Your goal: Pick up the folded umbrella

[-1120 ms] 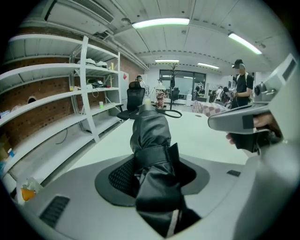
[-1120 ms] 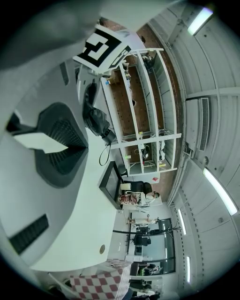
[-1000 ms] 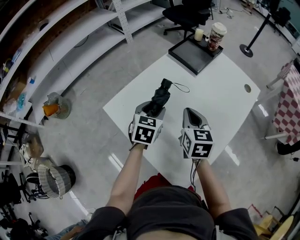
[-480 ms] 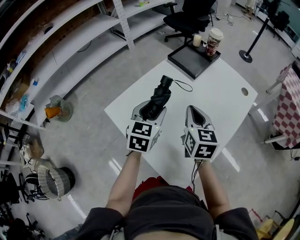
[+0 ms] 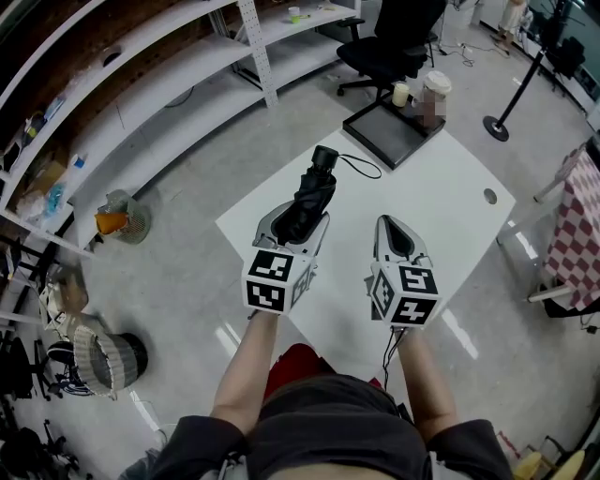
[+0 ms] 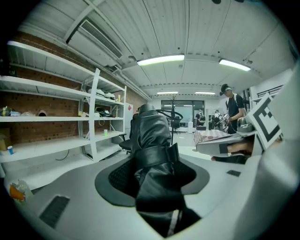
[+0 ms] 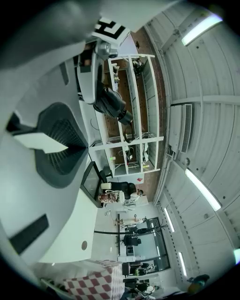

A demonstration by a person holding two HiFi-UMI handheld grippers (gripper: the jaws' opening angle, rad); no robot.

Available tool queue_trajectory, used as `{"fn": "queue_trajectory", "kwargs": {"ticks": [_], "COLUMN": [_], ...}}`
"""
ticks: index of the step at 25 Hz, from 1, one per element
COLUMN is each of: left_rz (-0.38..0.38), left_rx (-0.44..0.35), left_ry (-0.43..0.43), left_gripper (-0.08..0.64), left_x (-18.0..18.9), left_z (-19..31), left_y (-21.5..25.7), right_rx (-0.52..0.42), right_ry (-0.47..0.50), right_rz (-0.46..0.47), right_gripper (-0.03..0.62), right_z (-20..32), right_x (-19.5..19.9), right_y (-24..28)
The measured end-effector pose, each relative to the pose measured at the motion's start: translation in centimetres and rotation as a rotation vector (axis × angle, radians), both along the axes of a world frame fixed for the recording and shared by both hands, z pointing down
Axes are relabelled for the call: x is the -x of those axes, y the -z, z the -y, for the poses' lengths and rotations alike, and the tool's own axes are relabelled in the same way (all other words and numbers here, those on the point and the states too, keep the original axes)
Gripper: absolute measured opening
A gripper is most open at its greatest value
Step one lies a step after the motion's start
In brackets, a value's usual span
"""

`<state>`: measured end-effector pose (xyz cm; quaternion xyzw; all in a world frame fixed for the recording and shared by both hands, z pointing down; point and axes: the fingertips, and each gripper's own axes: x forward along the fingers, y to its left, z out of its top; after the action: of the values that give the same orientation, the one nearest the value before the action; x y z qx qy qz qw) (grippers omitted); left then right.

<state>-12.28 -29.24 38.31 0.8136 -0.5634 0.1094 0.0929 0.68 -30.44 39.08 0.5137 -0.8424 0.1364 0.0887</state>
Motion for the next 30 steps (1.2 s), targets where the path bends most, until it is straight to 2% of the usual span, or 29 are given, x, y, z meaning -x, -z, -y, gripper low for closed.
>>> {"fn": "queue_trajectory", "kwargs": {"ticks": [14,24,30], "left_rz": [-0.061,-0.045,-0.068], "left_rx": [-0.141,-0.25,-0.284], "left_ry": [0.029,-0.024,-0.048], "left_gripper": [0.225,0.225,0.225], "left_x": [1.4,3.3,5.4], "left_z": [-1.9,-3.9,-5.0], "left_y": [5.6,8.3,9.1], "right_rx": [-0.067,-0.12,-0.165], "right_ry": [0.009,-0.026,-0.054], "right_rz": [0.014,0.028,0.019], "right_gripper": [0.018,0.018,0.018], "right_z": [-1.9,-3.4,-4.9], "right_x": [0.2,1.8,3.4], "right_y": [3.2,6.1,7.7]}}
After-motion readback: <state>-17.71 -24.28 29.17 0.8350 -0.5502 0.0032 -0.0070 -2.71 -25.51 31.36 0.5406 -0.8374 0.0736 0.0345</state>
